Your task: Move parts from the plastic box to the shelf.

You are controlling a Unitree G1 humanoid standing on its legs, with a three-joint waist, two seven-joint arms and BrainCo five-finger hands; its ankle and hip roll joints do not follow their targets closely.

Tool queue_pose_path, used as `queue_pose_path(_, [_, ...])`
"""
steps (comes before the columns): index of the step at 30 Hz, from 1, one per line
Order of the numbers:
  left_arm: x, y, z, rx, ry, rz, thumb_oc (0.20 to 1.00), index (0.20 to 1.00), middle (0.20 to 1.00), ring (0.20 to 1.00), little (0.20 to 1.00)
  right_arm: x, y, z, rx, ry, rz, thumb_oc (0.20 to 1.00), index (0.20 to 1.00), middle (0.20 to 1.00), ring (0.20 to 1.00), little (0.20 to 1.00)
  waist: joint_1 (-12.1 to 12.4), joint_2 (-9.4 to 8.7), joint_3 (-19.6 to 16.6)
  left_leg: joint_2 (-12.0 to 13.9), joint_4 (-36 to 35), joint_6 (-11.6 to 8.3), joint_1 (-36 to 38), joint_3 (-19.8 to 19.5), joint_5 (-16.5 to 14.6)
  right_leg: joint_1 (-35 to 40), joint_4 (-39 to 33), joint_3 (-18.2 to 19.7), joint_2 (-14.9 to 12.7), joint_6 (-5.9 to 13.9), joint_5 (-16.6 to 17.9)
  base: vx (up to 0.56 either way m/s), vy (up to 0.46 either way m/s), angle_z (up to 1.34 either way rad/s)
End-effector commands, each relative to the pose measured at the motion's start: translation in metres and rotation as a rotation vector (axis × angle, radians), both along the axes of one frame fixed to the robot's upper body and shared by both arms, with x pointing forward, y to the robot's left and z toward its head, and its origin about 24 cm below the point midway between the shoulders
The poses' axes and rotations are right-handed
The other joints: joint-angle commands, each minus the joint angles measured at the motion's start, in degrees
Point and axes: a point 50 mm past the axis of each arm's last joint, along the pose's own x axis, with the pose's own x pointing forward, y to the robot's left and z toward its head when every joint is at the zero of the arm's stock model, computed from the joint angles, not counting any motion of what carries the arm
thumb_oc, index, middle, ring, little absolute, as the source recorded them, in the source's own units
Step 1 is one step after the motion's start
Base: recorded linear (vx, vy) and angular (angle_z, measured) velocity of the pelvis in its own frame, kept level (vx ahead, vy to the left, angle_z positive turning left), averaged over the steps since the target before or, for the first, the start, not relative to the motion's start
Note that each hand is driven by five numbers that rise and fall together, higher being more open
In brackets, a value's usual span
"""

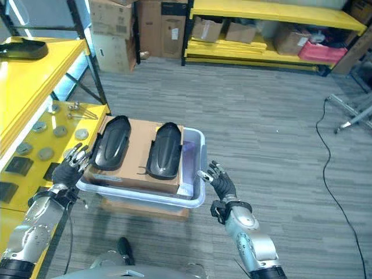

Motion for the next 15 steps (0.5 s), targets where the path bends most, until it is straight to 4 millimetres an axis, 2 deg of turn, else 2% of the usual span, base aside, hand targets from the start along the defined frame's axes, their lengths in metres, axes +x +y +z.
queue_pose_path(1, [-0.0001, -0.0036, 0.0140, -0.033, -0.089, -0.014, 1.000, 1.000, 1.000, 1.000, 1.000, 0.0122, -0.0098, 0.0308, -0.060, -0.150, -0.023, 1.000, 1.000, 1.000, 1.000, 1.000, 0.65, 3.21, -0.82, 3.81, 2.13, -3.85, 1.84, -2.57, -4.90, -3.50, 0.22, -1.45, 5.14, -0.40, -1.67, 0.00, 0.032, 0.07])
queue_pose_path(12, [-0.0009, -0.0066, 0.0173, -0.024, -0.105, -0.025, 1.000, 1.000, 1.000, 1.000, 1.000, 0.0149, -0.0078, 0.0274, -0.070, -0.126, -0.022, 1.000, 1.000, 1.000, 1.000, 1.000, 1.69, 2.76, -1.56, 3.79, 1.38, -3.74, 1.91, -1.78, -4.85, -2.75, -2.06, -1.95, 5.62, -0.33, -0.92, 0.00, -0.004, -0.01])
queue_pose_path(15, [-0.0021, -0.0041, 0.0195, -0.009, -0.126, -0.011, 1.000, 1.000, 1.000, 1.000, 1.000, 0.0141, -0.0126, 0.0285, -0.104, -0.135, -0.037, 1.000, 1.000, 1.000, 1.000, 1.000, 1.96, 2.61, -1.41, 4.11, 1.85, -3.90, 1.58, -1.92, -4.90, -2.35, -2.32, -2.14, 5.76, -0.56, -0.99, 0.00, 0.000, 0.00])
